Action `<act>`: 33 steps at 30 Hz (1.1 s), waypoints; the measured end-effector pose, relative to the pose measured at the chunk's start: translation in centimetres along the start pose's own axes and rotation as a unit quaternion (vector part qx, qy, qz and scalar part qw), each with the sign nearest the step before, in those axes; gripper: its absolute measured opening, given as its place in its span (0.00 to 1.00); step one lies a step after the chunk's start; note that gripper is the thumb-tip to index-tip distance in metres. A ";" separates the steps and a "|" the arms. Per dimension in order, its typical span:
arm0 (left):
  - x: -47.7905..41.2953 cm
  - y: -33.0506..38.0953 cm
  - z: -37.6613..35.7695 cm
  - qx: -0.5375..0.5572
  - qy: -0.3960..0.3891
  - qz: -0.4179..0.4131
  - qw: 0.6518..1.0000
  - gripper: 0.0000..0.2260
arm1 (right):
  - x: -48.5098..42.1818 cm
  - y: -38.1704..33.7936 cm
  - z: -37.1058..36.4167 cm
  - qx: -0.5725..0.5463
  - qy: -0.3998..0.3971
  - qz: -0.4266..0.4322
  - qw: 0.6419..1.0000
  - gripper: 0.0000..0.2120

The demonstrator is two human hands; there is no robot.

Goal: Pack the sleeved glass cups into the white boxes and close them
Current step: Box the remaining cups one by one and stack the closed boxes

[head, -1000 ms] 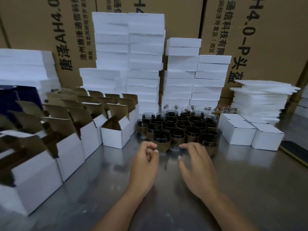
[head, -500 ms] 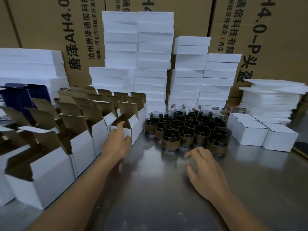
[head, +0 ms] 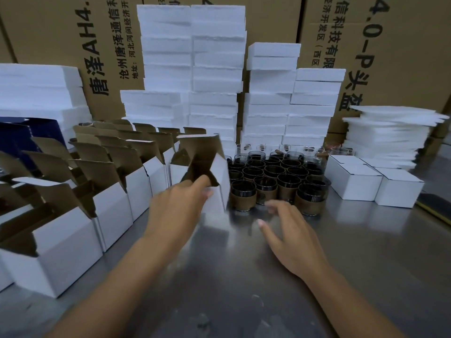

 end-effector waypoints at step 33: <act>-3.0 7.7 -7.8 0.367 0.080 0.186 0.908 0.04 | -1.6 3.7 0.8 -0.301 -0.093 -0.123 0.941 0.48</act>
Point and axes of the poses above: each hand's wrist, its own x-axis away from the middle knuckle, its own z-axis out of the back of the hand, y = z × x, the point moved 2 cm from there along -x, towards the middle knuckle, and after that the axes turned 15 degrees about -z, right-handed, at the moved point
